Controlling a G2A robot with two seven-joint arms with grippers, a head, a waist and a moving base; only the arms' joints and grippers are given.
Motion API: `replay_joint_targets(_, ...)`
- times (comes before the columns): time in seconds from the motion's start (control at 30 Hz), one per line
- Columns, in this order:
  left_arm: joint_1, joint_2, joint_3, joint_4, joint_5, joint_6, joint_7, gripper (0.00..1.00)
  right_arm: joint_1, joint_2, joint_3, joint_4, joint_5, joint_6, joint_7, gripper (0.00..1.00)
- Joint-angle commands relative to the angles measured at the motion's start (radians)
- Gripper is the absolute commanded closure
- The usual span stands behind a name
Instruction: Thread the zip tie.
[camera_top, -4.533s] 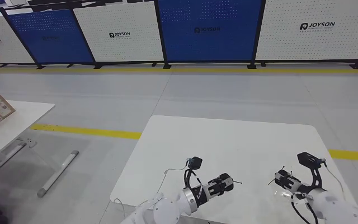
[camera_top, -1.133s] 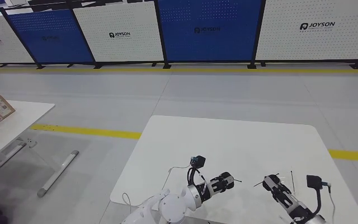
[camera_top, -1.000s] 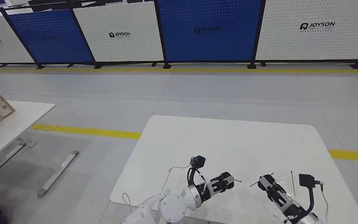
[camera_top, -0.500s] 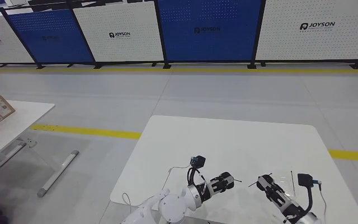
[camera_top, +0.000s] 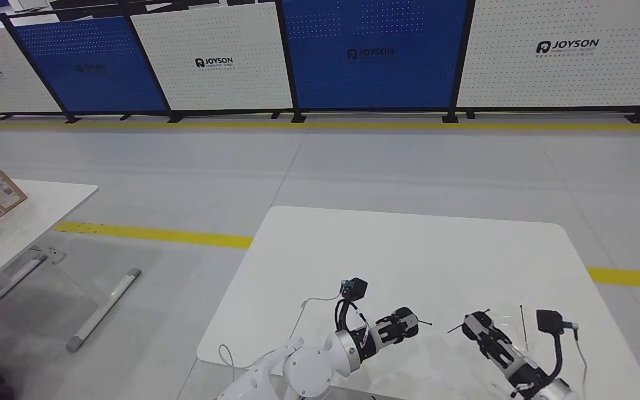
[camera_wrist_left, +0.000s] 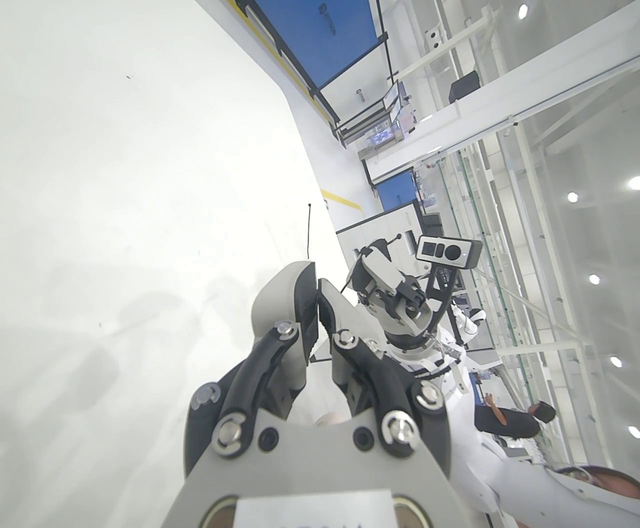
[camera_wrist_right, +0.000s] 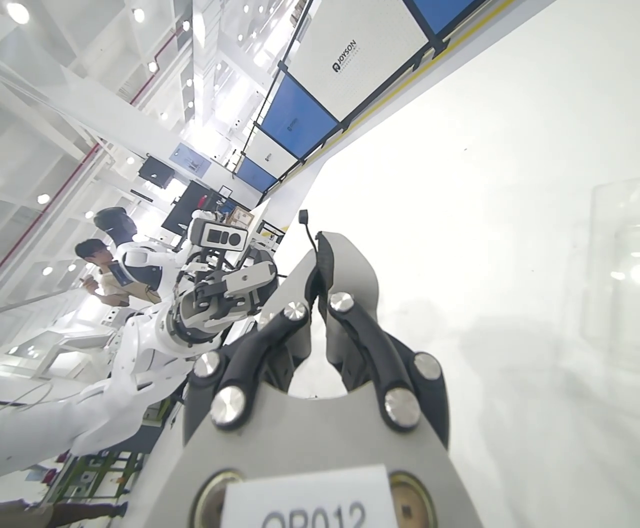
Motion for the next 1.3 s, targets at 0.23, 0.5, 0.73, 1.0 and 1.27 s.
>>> replay_joint_targets(0.23,0.000,0.000,0.000,0.000,0.000,0.000,0.000,1.00,0.000,-0.017,-0.059,0.034,-0.088,-0.118,-0.115,1.00)
replay_joint_targets(0.5,0.000,0.000,0.000,0.000,0.000,0.000,0.000,1.00,-0.043,-0.015,-0.043,0.023,-0.124,-0.118,-0.205,1.00)
replay_joint_targets(0.73,0.000,0.000,0.000,0.000,0.000,0.000,0.000,1.00,-0.056,-0.016,-0.043,0.034,-0.166,-0.106,-0.214,1.00)
replay_joint_targets(1.0,0.000,0.000,0.000,0.000,0.000,0.000,0.000,1.00,-0.056,-0.017,-0.044,0.034,-0.166,-0.105,-0.214,1.00)
replay_joint_targets(1.27,0.000,0.000,0.000,0.000,0.000,0.000,0.000,1.00,-0.018,-0.035,-0.089,0.044,-0.177,-0.078,-0.265,1.00)
